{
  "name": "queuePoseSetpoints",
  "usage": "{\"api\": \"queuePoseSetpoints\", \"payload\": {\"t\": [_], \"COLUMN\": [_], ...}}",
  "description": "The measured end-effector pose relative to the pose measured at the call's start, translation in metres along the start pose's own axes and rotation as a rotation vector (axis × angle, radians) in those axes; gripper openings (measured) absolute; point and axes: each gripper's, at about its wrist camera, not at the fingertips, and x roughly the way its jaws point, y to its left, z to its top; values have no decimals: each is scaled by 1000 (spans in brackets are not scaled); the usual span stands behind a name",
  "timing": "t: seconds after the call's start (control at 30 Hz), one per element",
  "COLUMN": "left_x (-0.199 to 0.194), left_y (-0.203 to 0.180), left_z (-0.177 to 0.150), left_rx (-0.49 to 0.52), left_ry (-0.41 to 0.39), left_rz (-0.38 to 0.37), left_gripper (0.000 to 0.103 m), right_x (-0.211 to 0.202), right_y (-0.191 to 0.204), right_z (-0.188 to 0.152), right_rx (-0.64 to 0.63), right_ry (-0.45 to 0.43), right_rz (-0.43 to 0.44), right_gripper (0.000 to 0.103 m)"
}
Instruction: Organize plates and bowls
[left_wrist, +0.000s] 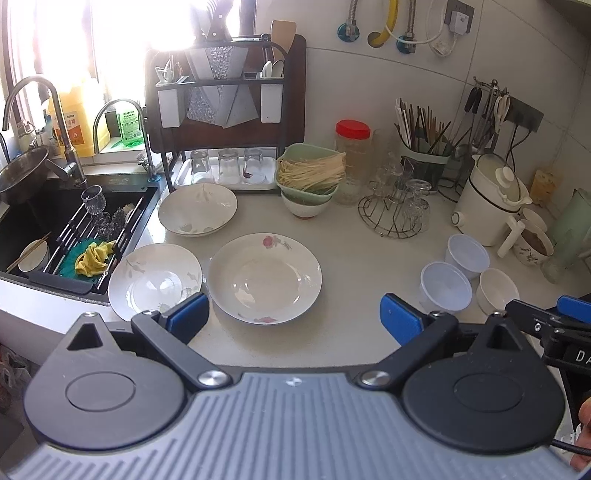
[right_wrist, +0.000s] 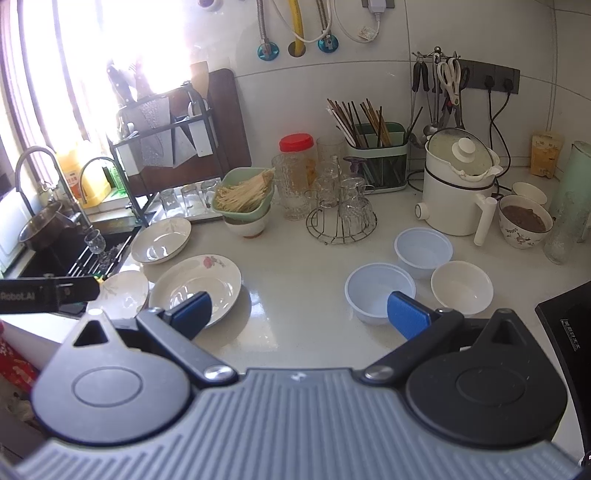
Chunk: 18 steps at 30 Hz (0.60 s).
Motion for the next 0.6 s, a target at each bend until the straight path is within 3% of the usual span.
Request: {"api": "queuePoseSetpoints", "payload": {"t": [0.6], "left_x": [6], "left_y": [-5], "left_z": [-4], "left_rx": [0], "left_ry": [13], "left_rz": [-19], "left_gripper": [100], "right_x": [-1], "right_y": [-4], "right_z": [-1], "right_rx": [14], "right_ry": [1], "right_rz": [-2], "right_gripper": [103]}}
